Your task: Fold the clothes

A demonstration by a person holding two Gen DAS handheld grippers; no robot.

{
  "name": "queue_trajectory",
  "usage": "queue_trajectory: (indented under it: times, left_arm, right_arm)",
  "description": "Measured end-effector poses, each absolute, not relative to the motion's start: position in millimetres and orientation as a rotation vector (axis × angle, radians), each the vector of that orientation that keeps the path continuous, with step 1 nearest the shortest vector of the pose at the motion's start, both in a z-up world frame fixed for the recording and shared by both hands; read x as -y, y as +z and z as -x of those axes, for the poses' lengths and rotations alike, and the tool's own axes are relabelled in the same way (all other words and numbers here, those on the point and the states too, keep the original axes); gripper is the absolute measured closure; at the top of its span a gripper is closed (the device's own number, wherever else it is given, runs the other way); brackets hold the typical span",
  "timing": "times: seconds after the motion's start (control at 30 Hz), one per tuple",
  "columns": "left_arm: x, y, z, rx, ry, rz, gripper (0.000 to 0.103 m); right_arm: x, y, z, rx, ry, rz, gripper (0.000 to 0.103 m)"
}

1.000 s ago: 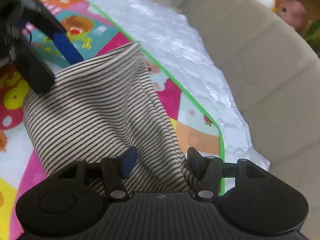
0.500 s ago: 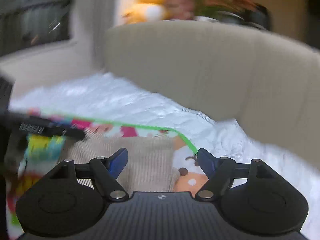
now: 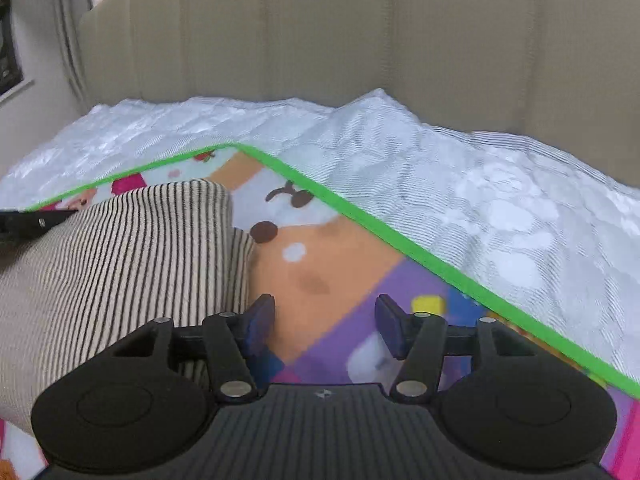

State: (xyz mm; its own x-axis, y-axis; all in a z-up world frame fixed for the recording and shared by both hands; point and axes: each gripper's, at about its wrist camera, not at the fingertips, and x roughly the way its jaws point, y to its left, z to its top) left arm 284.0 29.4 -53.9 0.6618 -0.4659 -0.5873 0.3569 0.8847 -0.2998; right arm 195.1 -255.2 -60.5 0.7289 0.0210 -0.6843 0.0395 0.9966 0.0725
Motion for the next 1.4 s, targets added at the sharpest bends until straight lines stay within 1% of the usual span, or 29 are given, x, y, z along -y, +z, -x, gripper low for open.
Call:
queue_trajectory:
  times: [0.07, 0.17, 0.23, 0.3, 0.33, 0.43, 0.47, 0.5, 0.63, 0.73, 0.83, 0.93, 1.0, 1.03, 1.07, 1.13, 1.2, 1.23, 1.27, 1.3, 1.37, 1.4]
  left_arm:
    - [-33.2, -53.8, -284.4, -0.718, -0.473, 0.177, 0.048]
    - [-37.5, -54.1, -283.6, -0.727, -0.475, 0.180, 0.048]
    - [-37.6, -54.4, -283.1, -0.727, -0.476, 0.179, 0.047]
    - [-37.9, -55.1, -283.1, -0.726, -0.476, 0.181, 0.047]
    - [-38.4, -55.8, -283.7, -0.726, -0.476, 0.185, 0.044]
    - [-40.8, -58.8, -286.1, -0.730, -0.477, 0.204, 0.041]
    - [-42.6, -60.5, -287.3, -0.736, -0.481, 0.219, 0.038]
    - [-43.9, -62.3, -288.1, -0.742, -0.486, 0.229, 0.038]
    - [-46.2, -63.5, -288.4, -0.743, -0.487, 0.241, 0.038]
    - [-48.1, -63.5, -288.9, -0.745, -0.486, 0.252, 0.036]
    - [-50.6, -61.6, -288.6, -0.745, -0.488, 0.263, 0.032]
    - [-54.4, -54.2, -286.8, -0.734, -0.491, 0.265, 0.032]
    - [-58.4, -43.7, -283.4, -0.713, -0.496, 0.260, 0.031]
    - [-60.0, -37.3, -280.8, -0.699, -0.516, 0.254, 0.028]
    - [-61.3, -30.4, -277.7, -0.684, -0.544, 0.248, 0.016]
    - [-60.0, -20.4, -274.1, -0.686, -0.652, 0.249, 0.006]
    - [-56.6, -14.8, -273.6, -0.700, -0.762, 0.254, 0.005]
    - [-52.0, -16.9, -276.9, -0.720, -0.798, 0.244, 0.005]
    - [-46.2, -22.2, -282.0, -0.746, -0.801, 0.206, 0.005]
    - [-40.3, -28.6, -287.6, -0.772, -0.793, 0.160, 0.005]
    - [-28.5, -41.3, -298.8, -0.823, -0.775, 0.067, 0.006]
    - [-27.6, -47.6, -303.9, -0.850, -0.780, 0.071, 0.005]
  right_arm:
    - [253.4, -49.8, -183.4, -0.734, -0.006, -0.111, 0.047]
    - [232.5, -23.7, -167.8, -0.652, 0.089, -0.100, 0.046]
    - [214.8, -5.6, -157.6, -0.598, 0.174, -0.081, 0.044]
    - [196.8, 2.5, -149.9, -0.590, 0.271, -0.084, 0.040]
    - [186.7, 0.5, -148.1, -0.607, 0.313, -0.079, 0.034]
    - [157.8, -30.0, -152.7, -0.721, 0.340, -0.009, 0.033]
    - [152.8, -43.1, -155.1, -0.743, 0.327, 0.007, 0.029]
    - [152.3, -50.6, -156.3, -0.737, 0.317, -0.002, 0.028]
    - [152.8, -35.0, -155.8, -0.748, 0.294, -0.061, 0.029]
    - [161.1, -25.9, -141.2, -0.771, 0.270, -0.135, 0.028]
    - [170.4, -28.9, -120.1, -0.796, 0.234, -0.246, 0.025]
    - [178.4, -35.2, -105.7, -0.822, 0.206, -0.377, 0.024]
    - [188.1, -42.8, -103.2, -0.841, 0.179, -0.509, 0.020]
    - [194.0, -47.8, -103.8, -0.855, 0.159, -0.575, 0.018]
    - [199.9, -52.9, -104.4, -0.867, 0.138, -0.642, 0.018]
    - [214.1, -64.4, -106.7, -0.893, 0.094, -0.772, 0.018]
    - [227.8, -76.2, -111.7, -0.901, 0.078, -0.891, 0.018]
    - [234.0, -81.4, -115.5, -0.893, 0.080, -0.942, 0.020]
    - [237.8, -83.2, -121.2, -0.883, 0.088, -0.950, 0.034]
    - [239.9, -82.4, -128.4, -0.879, 0.094, -0.924, 0.039]
    - [244.0, -80.7, -142.8, -0.871, 0.105, -0.872, 0.043]
    - [246.0, -79.9, -150.0, -0.867, 0.111, -0.846, 0.044]
